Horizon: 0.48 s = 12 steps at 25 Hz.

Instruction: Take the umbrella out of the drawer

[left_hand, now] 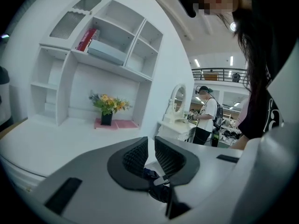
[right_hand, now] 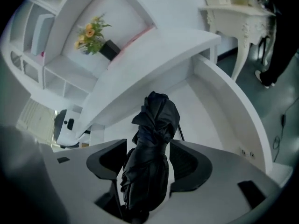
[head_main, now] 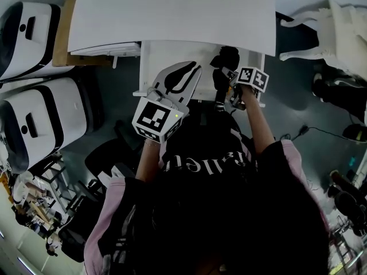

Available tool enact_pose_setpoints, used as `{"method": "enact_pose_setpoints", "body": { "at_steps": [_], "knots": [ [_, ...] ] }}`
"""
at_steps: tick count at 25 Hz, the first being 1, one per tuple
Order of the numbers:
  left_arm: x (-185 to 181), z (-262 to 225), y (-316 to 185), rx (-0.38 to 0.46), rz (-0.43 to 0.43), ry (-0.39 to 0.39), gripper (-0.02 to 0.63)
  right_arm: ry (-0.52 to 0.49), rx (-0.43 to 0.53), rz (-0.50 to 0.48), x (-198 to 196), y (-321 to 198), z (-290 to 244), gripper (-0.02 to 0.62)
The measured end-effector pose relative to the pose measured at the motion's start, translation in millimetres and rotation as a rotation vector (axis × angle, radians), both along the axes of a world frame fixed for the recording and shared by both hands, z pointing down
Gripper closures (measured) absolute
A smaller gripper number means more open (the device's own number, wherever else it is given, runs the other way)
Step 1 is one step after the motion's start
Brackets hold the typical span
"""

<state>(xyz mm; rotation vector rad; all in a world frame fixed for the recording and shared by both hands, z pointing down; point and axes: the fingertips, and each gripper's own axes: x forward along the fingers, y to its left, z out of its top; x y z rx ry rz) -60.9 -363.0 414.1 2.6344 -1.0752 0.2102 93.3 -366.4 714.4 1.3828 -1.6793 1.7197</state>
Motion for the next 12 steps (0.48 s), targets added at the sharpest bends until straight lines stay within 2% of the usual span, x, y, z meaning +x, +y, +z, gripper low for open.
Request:
{"method": "enact_pose_setpoints", "body": {
  "at_steps": [2, 6, 12],
  "knots": [
    [-7.2, 4.5, -2.3, -0.011, -0.007, -0.002, 0.566, 0.001, -0.047, 0.043, -0.4, -1.3, 10.9, 0.319],
    [-19.4, 10.1, -6.1, -0.023, -0.016, -0.003, 0.566, 0.024, -0.113, 0.049, -8.8, 1.4, 28.8, 0.314],
    [-36.8, 13.9, -7.7, -0.03, -0.024, -0.005, 0.566, -0.085, -0.162, 0.098, -34.9, -0.1, 41.7, 0.314]
  ]
}}
